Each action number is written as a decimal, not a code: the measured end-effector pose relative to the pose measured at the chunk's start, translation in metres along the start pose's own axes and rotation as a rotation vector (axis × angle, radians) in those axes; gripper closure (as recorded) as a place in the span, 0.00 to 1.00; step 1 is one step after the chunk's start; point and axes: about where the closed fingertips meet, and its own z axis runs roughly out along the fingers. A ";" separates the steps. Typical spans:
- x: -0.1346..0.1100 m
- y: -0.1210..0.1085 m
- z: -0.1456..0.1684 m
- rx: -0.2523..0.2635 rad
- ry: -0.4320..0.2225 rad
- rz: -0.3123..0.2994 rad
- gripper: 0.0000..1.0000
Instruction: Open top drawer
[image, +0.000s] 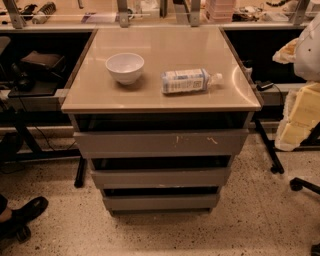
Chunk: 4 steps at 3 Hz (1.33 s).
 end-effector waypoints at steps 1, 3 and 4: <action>0.000 0.000 0.000 0.000 0.000 0.000 0.00; -0.032 0.030 0.103 -0.049 -0.090 0.008 0.00; -0.056 0.076 0.219 -0.127 -0.119 0.086 0.00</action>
Offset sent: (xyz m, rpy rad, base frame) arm 0.0203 0.0424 -0.1031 0.0883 -0.0200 0.0348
